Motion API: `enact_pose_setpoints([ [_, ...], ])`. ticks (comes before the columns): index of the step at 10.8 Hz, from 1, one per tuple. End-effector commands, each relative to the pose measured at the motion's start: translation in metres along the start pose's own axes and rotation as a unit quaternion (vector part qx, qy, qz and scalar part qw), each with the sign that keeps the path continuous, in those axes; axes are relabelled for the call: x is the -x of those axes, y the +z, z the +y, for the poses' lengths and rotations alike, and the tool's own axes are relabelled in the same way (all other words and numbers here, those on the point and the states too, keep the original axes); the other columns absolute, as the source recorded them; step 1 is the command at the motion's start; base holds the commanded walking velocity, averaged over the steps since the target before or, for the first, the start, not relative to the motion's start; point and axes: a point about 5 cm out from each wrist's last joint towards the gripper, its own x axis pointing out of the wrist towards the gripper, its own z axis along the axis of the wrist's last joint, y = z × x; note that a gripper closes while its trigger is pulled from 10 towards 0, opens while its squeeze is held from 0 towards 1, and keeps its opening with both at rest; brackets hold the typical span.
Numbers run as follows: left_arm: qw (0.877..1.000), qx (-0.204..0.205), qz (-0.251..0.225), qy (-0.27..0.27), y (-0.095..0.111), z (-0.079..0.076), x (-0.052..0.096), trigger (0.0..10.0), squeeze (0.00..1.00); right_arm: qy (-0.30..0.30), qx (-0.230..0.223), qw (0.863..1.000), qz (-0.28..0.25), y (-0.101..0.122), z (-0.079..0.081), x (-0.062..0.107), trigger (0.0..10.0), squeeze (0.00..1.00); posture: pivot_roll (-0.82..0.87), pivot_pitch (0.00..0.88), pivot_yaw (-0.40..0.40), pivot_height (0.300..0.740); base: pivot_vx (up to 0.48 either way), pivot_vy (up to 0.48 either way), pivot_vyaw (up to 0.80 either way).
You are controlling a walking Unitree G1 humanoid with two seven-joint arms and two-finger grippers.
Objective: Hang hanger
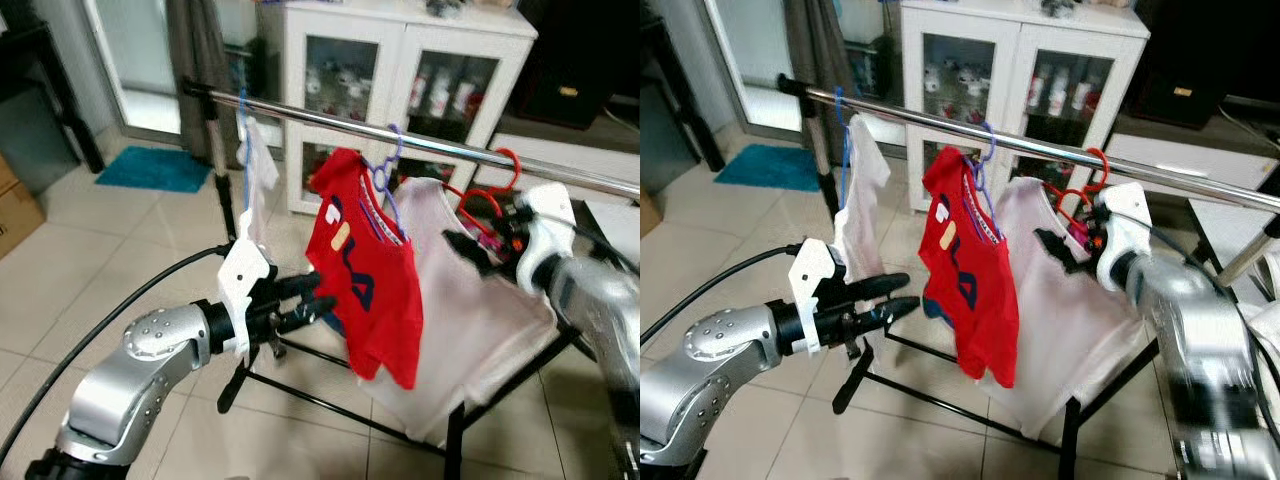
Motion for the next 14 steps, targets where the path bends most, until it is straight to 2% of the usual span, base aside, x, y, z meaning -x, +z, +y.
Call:
enact_pose_setpoints([
  [1, 1.0, -0.004, 0.004, -0.012, 0.002, -0.003, -0.001, 10.0, 0.0, -0.009, 0.006, 1.0, 0.001, 0.003, -0.004, -0.004, 10.0, 0.0, 0.02, 0.0, -0.039, 0.74, 0.0, 0.0, 0.0],
  [2, 1.0, -0.004, 0.006, -0.016, 0.002, -0.002, -0.001, 10.0, 0.0, -0.024, 0.009, 1.0, 0.006, 0.008, -0.01, -0.011, 10.0, 0.0, 0.02, 0.0, -0.043, 0.74, 0.0, 0.0, 0.0],
  [4, 1.0, -0.004, 0.009, -0.016, 0.002, -0.002, 0.0, 10.0, 0.0, -0.028, 0.011, 0.999, 0.014, 0.012, -0.016, -0.013, 10.0, 0.0, 0.03, 0.0, -0.047, 0.74, 0.0, 0.0, 0.0],
  [6, 1.0, -0.004, 0.011, -0.014, 0.002, -0.003, 0.002, 10.0, 0.0, 0.066, 0.049, 0.996, 0.016, 0.017, -0.015, 0.004, 10.0, 0.0, 0.04, 0.0, -0.055, 0.74, 0.0, 0.0, 0.0],
  [7, 1.0, -0.004, 0.012, -0.017, 0.002, -0.003, 0.002, 10.0, 0.0, 0.091, 0.075, 0.993, 0.025, 0.017, -0.019, 0.015, 10.0, 0.0, 0.04, 0.0, -0.055, 0.74, 0.0, 0.0, 0.0],
  [8, 1.0, -0.005, 0.013, -0.02, 0.003, -0.002, 0.002, 10.0, 0.0, 0.096, 0.079, 0.992, 0.025, 0.02, -0.024, 0.02, 10.0, 0.29, 0.02, 0.0, -0.039, 0.74, 0.0, 0.0, 0.0],
  [9, 1.0, -0.007, 0.013, -0.024, 0.003, -0.002, 0.0, 10.0, 0.0, 0.083, 0.074, 0.994, 0.019, 0.025, -0.032, 0.023, 10.0, 1.0, 0.01, 0.0, -0.03, 0.74, 0.0, 0.0, 0.0],
  [11, 0.999, -0.008, 0.013, -0.031, 0.004, 0.0, -0.003, 10.0, 0.0, 0.041, 0.09, 0.994, 0.04, 0.022, -0.043, 0.018, 10.0, 1.0, 0.01, 0.0, -0.027, 0.74, 0.0, 0.0, 0.0],
  [12, 0.999, -0.009, 0.012, -0.032, 0.005, 0.001, -0.004, 10.0, 0.0, 0.05, 0.081, 0.995, 0.042, 0.021, -0.04, 0.013, 10.0, 0.0, 0.0, 0.0, -0.023, 0.74, 0.0, 0.0, 0.0],
  [14, 0.999, -0.005, 0.009, -0.037, 0.004, 0.001, -0.007, 10.0, 0.0, 0.042, 0.046, 0.997, 0.056, 0.007, -0.037, -0.011, 10.0, 0.0, -0.01, 0.0, -0.013, 0.74, 0.0, 0.0, 0.0],
])
